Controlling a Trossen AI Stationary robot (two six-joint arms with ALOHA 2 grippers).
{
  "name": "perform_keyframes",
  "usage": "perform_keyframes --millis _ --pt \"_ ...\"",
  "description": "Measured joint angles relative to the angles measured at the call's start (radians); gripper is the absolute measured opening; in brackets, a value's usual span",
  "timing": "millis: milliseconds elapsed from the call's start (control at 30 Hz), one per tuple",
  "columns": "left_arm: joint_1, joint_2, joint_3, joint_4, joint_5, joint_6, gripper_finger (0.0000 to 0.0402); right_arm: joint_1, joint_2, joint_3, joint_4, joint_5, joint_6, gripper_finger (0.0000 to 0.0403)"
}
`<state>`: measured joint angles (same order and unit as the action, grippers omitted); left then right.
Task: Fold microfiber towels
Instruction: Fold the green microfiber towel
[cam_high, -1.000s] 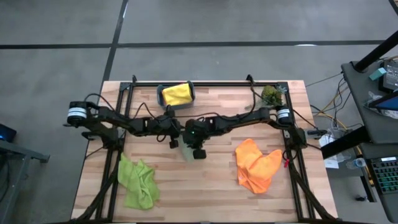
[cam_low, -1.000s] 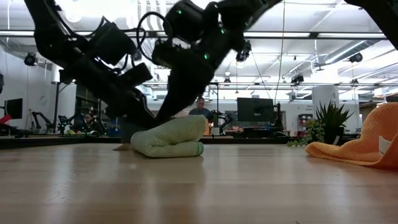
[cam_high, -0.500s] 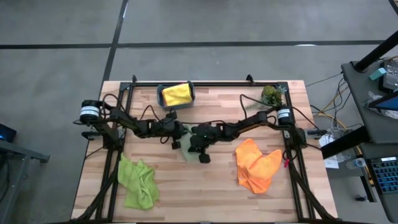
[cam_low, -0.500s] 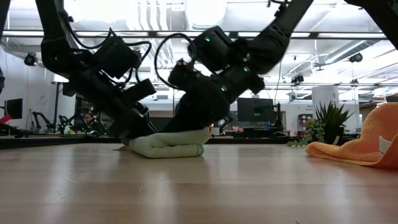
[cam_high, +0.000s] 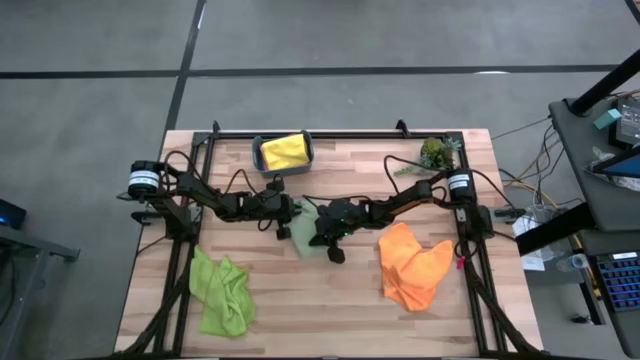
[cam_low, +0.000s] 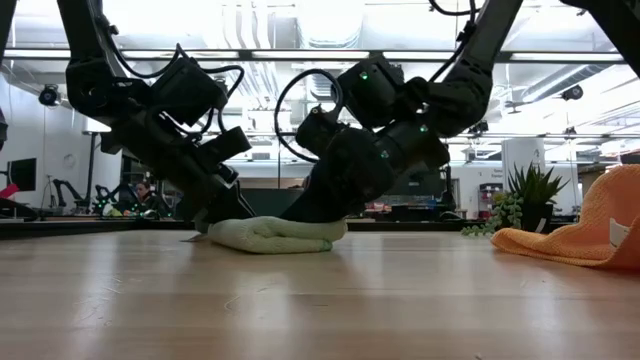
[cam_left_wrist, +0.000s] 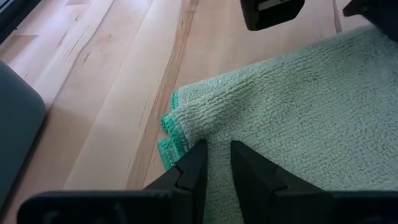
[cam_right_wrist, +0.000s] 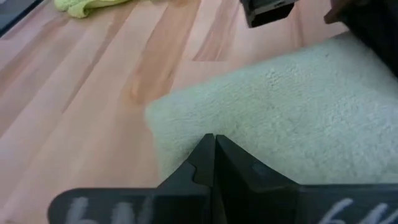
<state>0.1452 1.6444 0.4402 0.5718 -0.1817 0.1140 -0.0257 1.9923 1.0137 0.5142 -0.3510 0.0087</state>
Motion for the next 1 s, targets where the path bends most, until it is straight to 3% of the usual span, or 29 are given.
perform_keyframes --millis 533,700,1000 --pt "0.006 -0.229 -0.007 -0.068 -0.042 0.026 0.0058 0.006 -0.112 -0.008 -0.12 -0.016 -0.069 0.0009" --pt "0.006 -0.193 -0.002 -0.061 -0.035 0.023 0.0058 0.007 -0.157 -0.007 -0.171 -0.015 -0.085 0.0009" --pt "0.006 -0.033 0.005 0.107 -0.026 0.003 0.0058 0.014 -0.157 -0.01 -0.189 -0.013 -0.095 0.0009"
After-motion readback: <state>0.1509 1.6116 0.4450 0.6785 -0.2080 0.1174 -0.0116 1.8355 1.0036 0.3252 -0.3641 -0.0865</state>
